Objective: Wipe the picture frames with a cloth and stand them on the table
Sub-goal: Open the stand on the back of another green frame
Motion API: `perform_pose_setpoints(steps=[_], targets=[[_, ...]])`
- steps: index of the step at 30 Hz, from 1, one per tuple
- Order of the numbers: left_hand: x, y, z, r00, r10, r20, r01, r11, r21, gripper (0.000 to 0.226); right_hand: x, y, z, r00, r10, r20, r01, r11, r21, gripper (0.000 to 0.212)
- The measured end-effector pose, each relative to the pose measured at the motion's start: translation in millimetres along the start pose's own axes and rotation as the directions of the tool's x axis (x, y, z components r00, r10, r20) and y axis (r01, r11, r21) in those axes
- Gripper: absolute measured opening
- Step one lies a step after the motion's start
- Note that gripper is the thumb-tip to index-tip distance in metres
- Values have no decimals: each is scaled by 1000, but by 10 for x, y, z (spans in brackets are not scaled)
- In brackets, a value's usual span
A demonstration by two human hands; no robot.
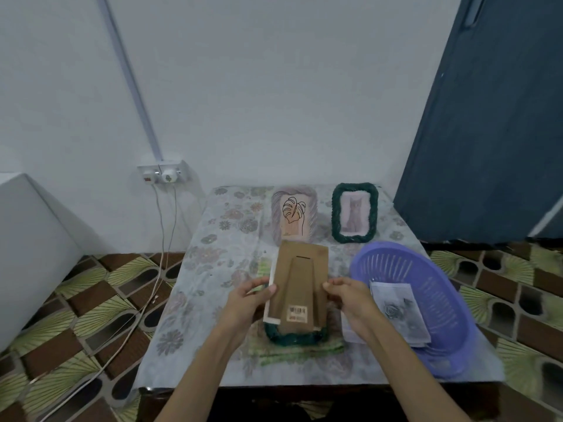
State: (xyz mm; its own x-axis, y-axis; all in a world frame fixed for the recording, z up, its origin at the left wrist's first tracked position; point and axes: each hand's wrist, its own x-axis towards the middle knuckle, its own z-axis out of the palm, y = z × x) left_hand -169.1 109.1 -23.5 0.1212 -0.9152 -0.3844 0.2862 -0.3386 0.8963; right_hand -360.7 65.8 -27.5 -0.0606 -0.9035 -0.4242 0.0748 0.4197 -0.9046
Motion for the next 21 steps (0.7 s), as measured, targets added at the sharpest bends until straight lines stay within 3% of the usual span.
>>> perform_pose_setpoints(steps=[3,9,16,21], targets=[[-116,29,16,997,25,67,-28,999,38,12,-116,-51,-48,998,-26,57,24,1000,18,18],[-234,64,73,997,77,-20,-77,997,-30,6,-282,-133,-110,994,-61,90,54,996,77,7],[-324,46,116,998,43,40,-42,999,-27,8,-377,-185,-186,989,-68,131,61,997,57,22],[-366,12,146,998,52,23,-52,999,9,5,-359,-141,-175,994,-95,57,94,995,15,23]])
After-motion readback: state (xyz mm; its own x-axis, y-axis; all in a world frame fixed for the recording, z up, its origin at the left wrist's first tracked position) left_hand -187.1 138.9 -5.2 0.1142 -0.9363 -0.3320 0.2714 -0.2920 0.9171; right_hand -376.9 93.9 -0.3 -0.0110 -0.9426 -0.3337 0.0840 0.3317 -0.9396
